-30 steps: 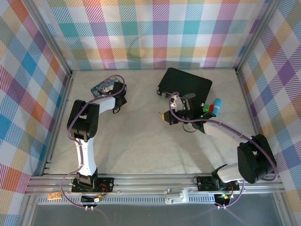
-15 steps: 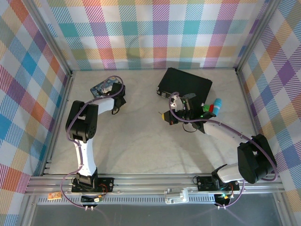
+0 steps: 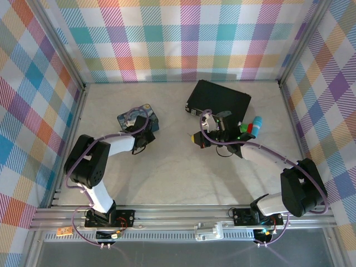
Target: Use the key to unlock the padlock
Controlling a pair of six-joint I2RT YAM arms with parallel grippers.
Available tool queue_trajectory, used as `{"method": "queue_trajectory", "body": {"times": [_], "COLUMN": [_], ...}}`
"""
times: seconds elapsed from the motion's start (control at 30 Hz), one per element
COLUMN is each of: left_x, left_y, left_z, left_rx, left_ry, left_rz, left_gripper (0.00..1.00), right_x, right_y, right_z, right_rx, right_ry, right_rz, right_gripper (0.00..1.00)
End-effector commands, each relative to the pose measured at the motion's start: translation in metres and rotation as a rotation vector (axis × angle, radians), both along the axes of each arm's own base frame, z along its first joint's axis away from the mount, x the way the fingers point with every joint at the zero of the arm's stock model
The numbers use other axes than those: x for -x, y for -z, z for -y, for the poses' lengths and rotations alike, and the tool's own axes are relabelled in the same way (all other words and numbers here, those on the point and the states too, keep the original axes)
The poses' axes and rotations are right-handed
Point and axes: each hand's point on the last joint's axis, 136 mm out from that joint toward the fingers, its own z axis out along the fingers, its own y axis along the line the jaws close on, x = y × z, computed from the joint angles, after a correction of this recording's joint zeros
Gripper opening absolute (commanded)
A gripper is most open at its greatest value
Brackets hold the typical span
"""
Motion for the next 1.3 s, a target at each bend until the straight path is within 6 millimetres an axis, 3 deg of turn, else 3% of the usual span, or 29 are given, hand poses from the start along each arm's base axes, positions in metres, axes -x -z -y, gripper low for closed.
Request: {"method": "queue_trajectory", "body": {"times": [0.0, 0.17, 0.3, 0.83, 1.13, 1.27], "left_x": [0.035, 0.027, 0.017, -0.001, -0.01, -0.012], "left_y": [0.009, -0.019, -0.028, -0.007, 0.009, 0.015], "left_z": [0.0, 0.005, 0.018, 0.006, 0.006, 0.002], "left_rx": [-0.01, 0.005, 0.023, -0.09, -0.074, -0.066], "left_ry": [0.035, 0.104, 0.202, 0.214, 0.161, 0.134], "left_rz": [-0.112, 0.013, 0.124, 0.211, 0.207, 0.199], "left_gripper": [0.47, 0.64, 0.63, 0.59, 0.47, 0.36], "right_x": [0.002, 0.002, 0.003, 0.007, 0.007, 0.007], "right_y": [-0.006, -0.007, -0.008, -0.023, -0.022, -0.021], "right_z": [-0.004, -0.004, -0.004, -0.001, -0.001, -0.001], "right_rx": [-0.031, -0.037, -0.041, -0.063, -0.064, -0.058], "right_ry": [-0.017, -0.016, -0.017, -0.012, -0.014, -0.012], "right_rz": [0.011, 0.014, 0.011, 0.058, 0.053, 0.055], "right_gripper": [0.0, 0.0, 0.0, 0.0, 0.0, 0.0]}}
